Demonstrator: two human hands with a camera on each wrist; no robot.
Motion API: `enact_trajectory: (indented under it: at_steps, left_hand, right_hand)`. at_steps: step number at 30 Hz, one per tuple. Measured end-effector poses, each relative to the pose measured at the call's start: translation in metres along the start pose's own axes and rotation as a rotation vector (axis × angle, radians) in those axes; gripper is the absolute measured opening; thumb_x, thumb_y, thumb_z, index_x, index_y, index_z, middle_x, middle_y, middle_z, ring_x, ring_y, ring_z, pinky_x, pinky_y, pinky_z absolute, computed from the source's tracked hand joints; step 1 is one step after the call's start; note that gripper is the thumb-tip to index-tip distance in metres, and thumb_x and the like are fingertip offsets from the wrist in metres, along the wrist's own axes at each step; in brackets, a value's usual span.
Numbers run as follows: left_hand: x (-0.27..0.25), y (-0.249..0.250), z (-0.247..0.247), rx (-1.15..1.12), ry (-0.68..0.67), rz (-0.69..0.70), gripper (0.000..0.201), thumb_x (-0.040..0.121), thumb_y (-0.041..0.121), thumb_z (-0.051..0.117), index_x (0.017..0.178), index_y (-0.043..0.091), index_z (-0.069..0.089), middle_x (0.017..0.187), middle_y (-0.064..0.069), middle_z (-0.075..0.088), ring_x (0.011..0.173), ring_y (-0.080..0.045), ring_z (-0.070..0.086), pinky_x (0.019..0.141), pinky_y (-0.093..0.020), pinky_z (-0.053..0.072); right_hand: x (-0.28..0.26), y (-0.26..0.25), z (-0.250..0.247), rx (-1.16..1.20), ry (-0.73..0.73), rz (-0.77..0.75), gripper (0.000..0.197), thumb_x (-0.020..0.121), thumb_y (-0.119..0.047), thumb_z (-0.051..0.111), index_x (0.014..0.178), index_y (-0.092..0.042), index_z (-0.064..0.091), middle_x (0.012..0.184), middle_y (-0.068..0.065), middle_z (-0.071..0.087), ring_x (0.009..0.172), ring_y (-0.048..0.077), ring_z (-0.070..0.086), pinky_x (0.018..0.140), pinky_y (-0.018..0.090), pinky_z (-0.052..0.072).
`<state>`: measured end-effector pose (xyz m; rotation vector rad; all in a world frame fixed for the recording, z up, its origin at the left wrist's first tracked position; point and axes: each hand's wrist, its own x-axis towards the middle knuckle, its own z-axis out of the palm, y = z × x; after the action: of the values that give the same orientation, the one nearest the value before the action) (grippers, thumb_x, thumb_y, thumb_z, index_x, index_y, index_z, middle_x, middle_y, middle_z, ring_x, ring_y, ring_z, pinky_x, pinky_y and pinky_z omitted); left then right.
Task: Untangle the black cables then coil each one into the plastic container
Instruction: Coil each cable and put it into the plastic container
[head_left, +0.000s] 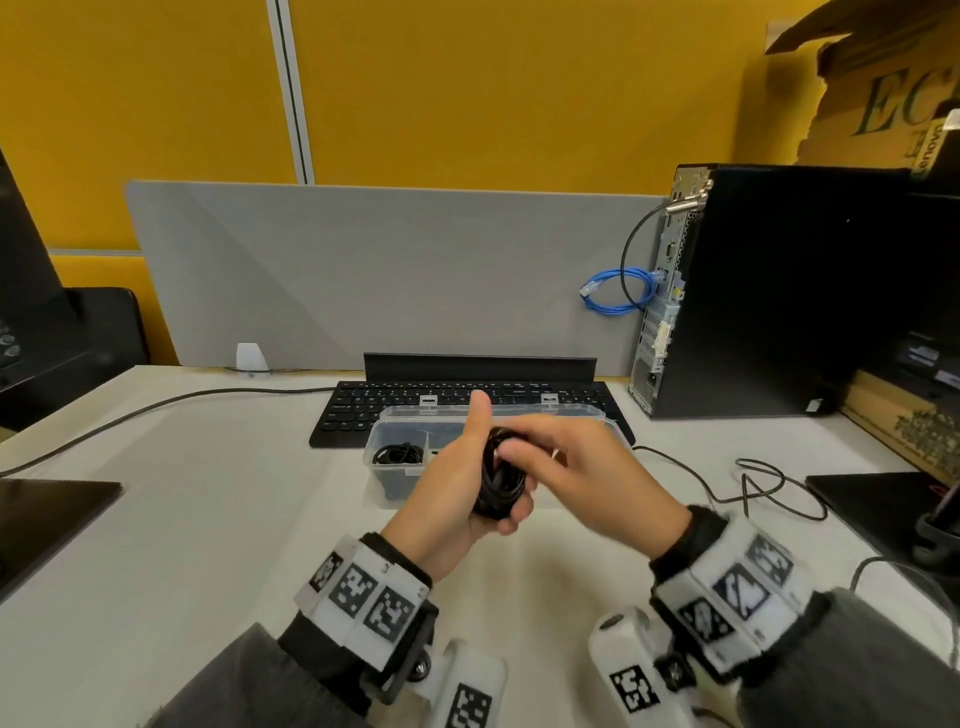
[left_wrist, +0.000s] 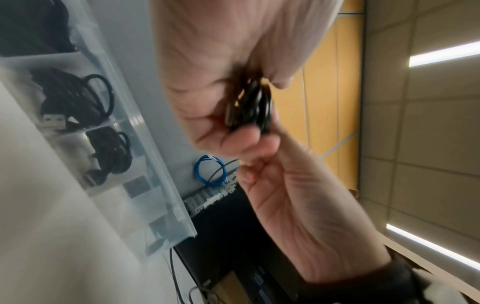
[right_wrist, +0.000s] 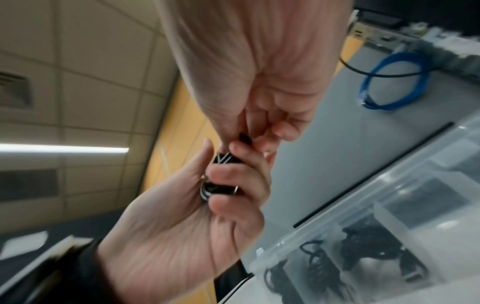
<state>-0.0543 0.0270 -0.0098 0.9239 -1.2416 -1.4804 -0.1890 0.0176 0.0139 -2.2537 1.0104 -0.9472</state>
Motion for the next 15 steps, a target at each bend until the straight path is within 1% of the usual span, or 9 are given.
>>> enact_trajectory:
  at_steps: [2,4,5,6,7,9,10,12,15]
  left_hand:
    - [0.015,0.007,-0.005,0.048,0.029,-0.025,0.053,0.091,0.056,0.032,0.096,0.013,0.063,0.075,-0.004,0.066,0.059,-0.016,0.055,0.059,-0.029,0.045]
    - [0.031,0.01,-0.014,0.24,0.166,-0.01,0.035,0.095,0.041,0.044,0.111,0.014,0.055,0.088,-0.003,0.067,0.069,-0.015,0.059,0.072,-0.03,0.049]
    - [0.039,0.008,-0.019,0.376,0.213,0.011,0.031,0.094,0.035,0.048,0.116,0.013,0.053,0.093,-0.002,0.065,0.073,-0.013,0.059,0.075,-0.027,0.048]
    - [0.045,0.006,-0.023,0.512,0.224,0.024,0.03,0.094,0.03,0.051,0.119,0.013,0.052,0.095,-0.001,0.064,0.077,-0.011,0.059,0.074,-0.021,0.046]
    - [0.05,0.001,-0.027,0.633,0.204,0.02,0.029,0.094,0.025,0.053,0.12,0.013,0.052,0.098,-0.002,0.063,0.081,-0.01,0.058,0.071,-0.016,0.043]
    - [0.057,-0.008,-0.029,0.83,0.128,-0.023,0.026,0.094,0.019,0.052,0.12,0.014,0.056,0.111,-0.004,0.062,0.091,-0.01,0.056,0.065,-0.009,0.042]
    - [0.06,-0.011,-0.03,0.921,0.099,-0.03,0.026,0.095,0.018,0.05,0.12,0.014,0.057,0.116,-0.004,0.062,0.096,-0.011,0.057,0.069,-0.009,0.043]
    - [0.066,-0.015,-0.027,1.058,0.055,-0.023,0.028,0.095,0.02,0.049,0.122,0.015,0.058,0.124,-0.002,0.06,0.109,-0.015,0.057,0.087,-0.019,0.044]
    - [0.072,-0.022,-0.018,1.273,-0.063,-0.048,0.036,0.097,0.027,0.046,0.131,0.019,0.051,0.139,0.0,0.045,0.126,-0.021,0.044,0.106,-0.036,0.034]
  right_hand:
    - [0.019,0.022,-0.016,0.021,0.092,0.074,0.02,0.094,-0.016,0.052,0.106,-0.011,0.068,0.082,-0.002,0.069,0.071,0.004,0.061,0.074,0.024,0.051]
    - [0.04,0.048,-0.03,-0.035,0.166,0.173,0.022,0.094,-0.016,0.051,0.1,-0.002,0.068,0.089,0.013,0.07,0.084,0.023,0.065,0.082,0.04,0.051]
    - [0.048,0.063,-0.033,-0.105,0.162,0.23,0.025,0.095,-0.017,0.05,0.1,0.0,0.067,0.091,0.017,0.07,0.086,0.028,0.063,0.081,0.041,0.05]
    - [0.055,0.075,-0.032,-0.193,0.137,0.291,0.026,0.095,-0.019,0.05,0.099,-0.001,0.068,0.091,0.017,0.069,0.085,0.029,0.062,0.077,0.035,0.049]
    - [0.06,0.086,-0.029,-0.277,0.099,0.345,0.027,0.095,-0.021,0.049,0.1,-0.002,0.068,0.09,0.015,0.068,0.082,0.026,0.059,0.071,0.029,0.044]
    - [0.067,0.103,-0.018,-0.393,0.019,0.426,0.028,0.095,-0.022,0.049,0.101,-0.002,0.067,0.093,0.016,0.066,0.083,0.025,0.056,0.068,0.025,0.037]
    - [0.069,0.108,-0.012,-0.439,-0.012,0.444,0.028,0.095,-0.022,0.049,0.102,-0.001,0.067,0.098,0.018,0.066,0.089,0.028,0.059,0.07,0.027,0.04]
    - [0.075,0.117,-0.002,-0.523,-0.056,0.472,0.027,0.094,-0.024,0.049,0.103,-0.003,0.065,0.103,0.018,0.066,0.1,0.032,0.06,0.079,0.032,0.045]
    - [0.082,0.119,0.011,-0.66,-0.205,0.481,0.024,0.093,-0.022,0.05,0.108,-0.01,0.063,0.109,0.014,0.064,0.103,0.031,0.06,0.087,0.038,0.05]
